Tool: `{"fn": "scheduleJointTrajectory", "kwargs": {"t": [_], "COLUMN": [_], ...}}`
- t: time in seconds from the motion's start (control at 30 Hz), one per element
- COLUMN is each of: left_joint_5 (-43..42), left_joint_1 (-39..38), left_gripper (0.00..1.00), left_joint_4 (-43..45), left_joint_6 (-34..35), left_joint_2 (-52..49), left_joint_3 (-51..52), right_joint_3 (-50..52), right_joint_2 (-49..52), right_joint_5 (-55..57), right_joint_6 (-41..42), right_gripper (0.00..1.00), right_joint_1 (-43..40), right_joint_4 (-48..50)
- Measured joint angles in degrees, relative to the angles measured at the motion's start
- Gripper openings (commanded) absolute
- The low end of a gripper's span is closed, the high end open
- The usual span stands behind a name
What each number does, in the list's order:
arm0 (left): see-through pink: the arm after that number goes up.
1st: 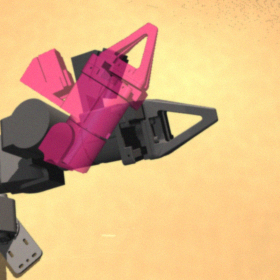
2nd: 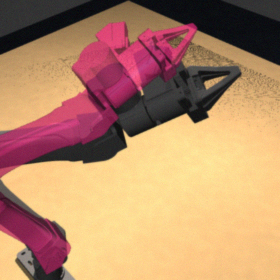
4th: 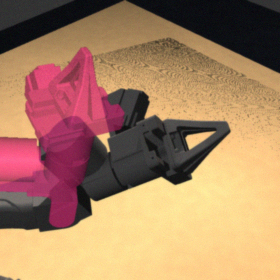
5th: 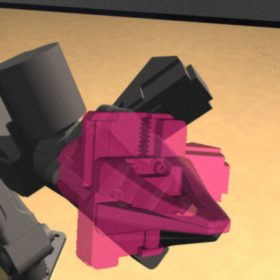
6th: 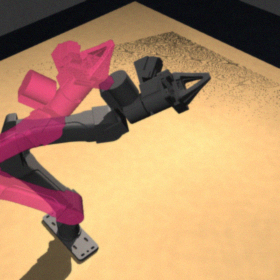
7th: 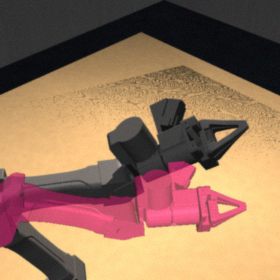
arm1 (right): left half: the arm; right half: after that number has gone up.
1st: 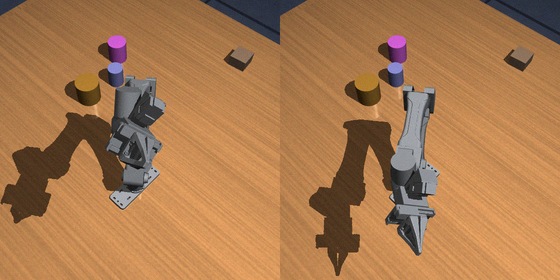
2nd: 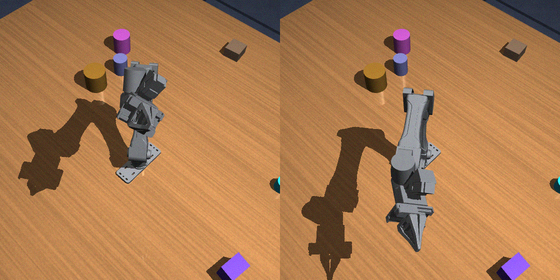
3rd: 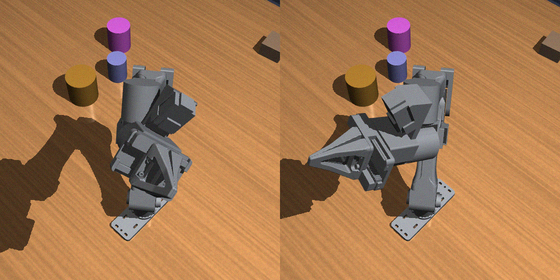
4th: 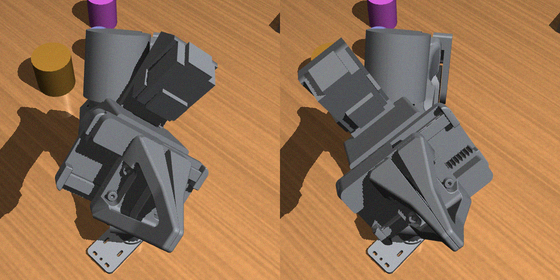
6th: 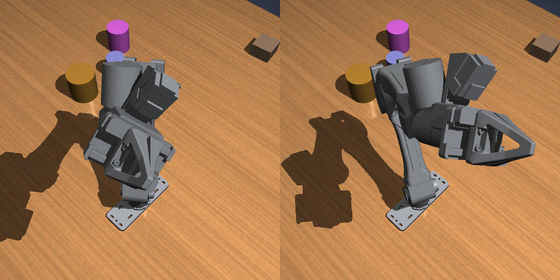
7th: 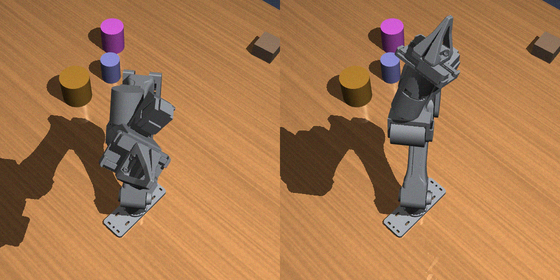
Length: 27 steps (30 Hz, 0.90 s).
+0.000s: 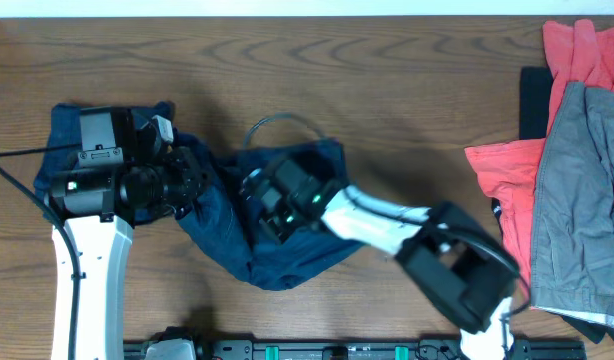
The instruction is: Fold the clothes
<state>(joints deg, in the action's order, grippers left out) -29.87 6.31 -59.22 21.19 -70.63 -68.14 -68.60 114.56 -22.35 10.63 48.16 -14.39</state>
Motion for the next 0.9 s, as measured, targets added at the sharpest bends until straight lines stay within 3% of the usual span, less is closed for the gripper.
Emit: {"fn": "scheduleJointTrajectory", "kwargs": {"t": [0.23, 0.4, 0.9], "left_joint_5": [0.0, 0.0, 0.5], "left_joint_1": [-3.1, -8.7, -23.9], "left_gripper": [0.06, 0.06, 0.06], "left_joint_4": [-0.8, 0.2, 9.9], "left_joint_6": [0.0, 1.6, 12.6], "left_joint_2": [0.0, 0.0, -5.5], "left_joint_3": [-0.1, -0.1, -0.1], "right_joint_3": [-2.1, -1.6, 4.9], "right_joint_2": [-13.4, -13.2, -8.0], "right_joint_5": [9.5, 12.1, 13.0], "right_joint_6": [-0.5, -2.2, -3.7], "right_gripper": [0.08, 0.02, 0.02], "right_joint_1": [-14.8, -20.8, -19.8], "right_joint_4": [-19.2, -28.7, -26.5]}}
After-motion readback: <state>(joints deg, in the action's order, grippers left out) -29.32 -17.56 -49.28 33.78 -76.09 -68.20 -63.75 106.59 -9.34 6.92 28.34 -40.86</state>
